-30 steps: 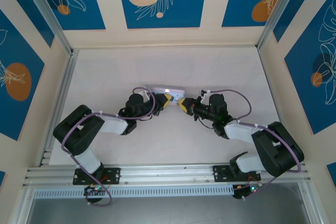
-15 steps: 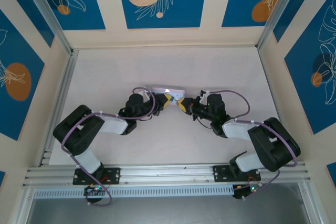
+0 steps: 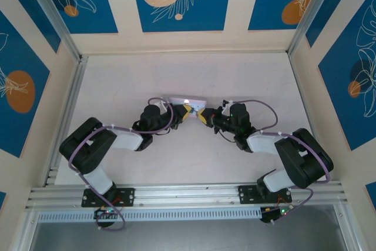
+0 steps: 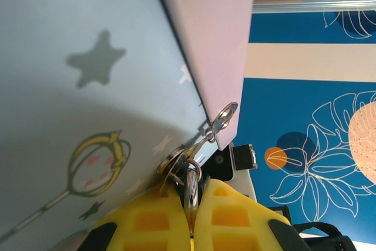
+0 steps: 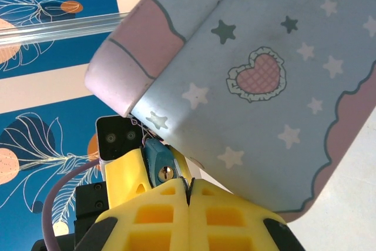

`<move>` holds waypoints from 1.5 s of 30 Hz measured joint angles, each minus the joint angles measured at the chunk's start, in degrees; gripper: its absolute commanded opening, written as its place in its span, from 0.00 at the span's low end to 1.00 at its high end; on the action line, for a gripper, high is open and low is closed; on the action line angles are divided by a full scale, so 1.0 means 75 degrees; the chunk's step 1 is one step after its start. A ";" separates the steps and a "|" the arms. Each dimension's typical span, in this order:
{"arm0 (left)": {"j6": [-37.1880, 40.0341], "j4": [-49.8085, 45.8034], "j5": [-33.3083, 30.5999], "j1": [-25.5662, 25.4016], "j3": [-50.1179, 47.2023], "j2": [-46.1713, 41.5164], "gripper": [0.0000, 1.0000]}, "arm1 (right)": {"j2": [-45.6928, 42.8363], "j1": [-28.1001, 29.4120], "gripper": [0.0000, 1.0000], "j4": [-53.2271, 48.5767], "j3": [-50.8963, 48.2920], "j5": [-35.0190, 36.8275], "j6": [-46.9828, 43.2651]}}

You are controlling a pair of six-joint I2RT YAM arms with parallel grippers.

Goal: Unlock the padlock with the key

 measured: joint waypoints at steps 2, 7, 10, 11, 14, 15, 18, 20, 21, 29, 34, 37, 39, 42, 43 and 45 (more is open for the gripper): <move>0.0003 0.0000 -0.0003 0.0003 0.0000 0.0000 0.00 | 0.0000 0.0020 0.00 0.0000 0.0003 0.0020 0.0003; 0.0000 0.0000 -0.0003 0.0006 0.0000 0.0000 0.00 | 0.0000 0.0020 0.00 0.0000 0.0003 0.0020 0.0000; 0.0000 0.0003 -0.0003 0.0009 0.0000 0.0000 0.00 | 0.0000 0.0020 0.00 -0.0003 0.0015 0.0023 0.0000; 0.0000 0.0003 -0.0003 0.0009 0.0000 0.0000 0.00 | 0.0000 0.0020 0.00 -0.0006 0.0020 0.0020 0.0000; 0.0003 0.0012 -0.0003 0.0017 0.0000 0.0000 0.00 | 0.0000 0.0026 0.00 -0.0032 0.0038 0.0026 0.0000; 0.0000 0.0012 -0.0006 0.0017 0.0000 0.0000 0.00 | 0.0000 0.0035 0.00 -0.0035 0.0038 0.0047 0.0000; 0.0003 0.0012 -0.0006 0.0020 0.0000 0.0000 0.00 | -0.0015 0.0055 0.00 -0.0055 0.0038 0.0085 -0.0003; 0.0003 0.0012 -0.0006 0.0020 0.0000 0.0000 0.00 | -0.0032 0.0064 0.00 -0.0087 0.0038 0.0117 -0.0006; 0.0000 0.0012 -0.0003 0.0020 0.0000 0.0000 0.00 | -0.0050 0.0067 0.00 -0.0108 0.0041 0.0128 -0.0006; 0.0003 0.0015 0.0000 0.0020 0.0000 0.0000 0.00 | -0.0449 0.0099 0.00 -0.0440 0.0038 0.0178 -0.0108; 0.0003 0.0012 0.0003 0.0020 0.0000 0.0000 0.00 | -0.0475 0.0105 0.00 -0.0507 0.0041 0.0189 -0.0184; 0.0003 0.0012 0.0003 0.0020 0.0000 0.0000 0.00 | -0.0475 0.0105 0.00 -0.0533 0.0041 0.0187 -0.0207; 0.0003 0.0012 0.0003 0.0020 0.0000 0.0000 0.00 | -0.0475 0.0105 0.00 -0.0554 0.0041 0.0189 -0.0210; 0.0003 0.0012 0.0003 0.0020 0.0000 0.0000 0.00 | -0.0475 0.0105 0.00 -0.0557 0.0041 0.0192 -0.0210; 0.0003 0.0012 0.0003 0.0020 0.0000 0.0000 0.00 | -0.0475 0.0105 0.00 -0.0557 0.0044 0.0189 -0.0210; 0.0003 0.0012 0.0003 0.0020 0.0000 0.0000 0.00 | -0.0472 0.0108 0.00 -0.0554 0.0047 0.0189 -0.0207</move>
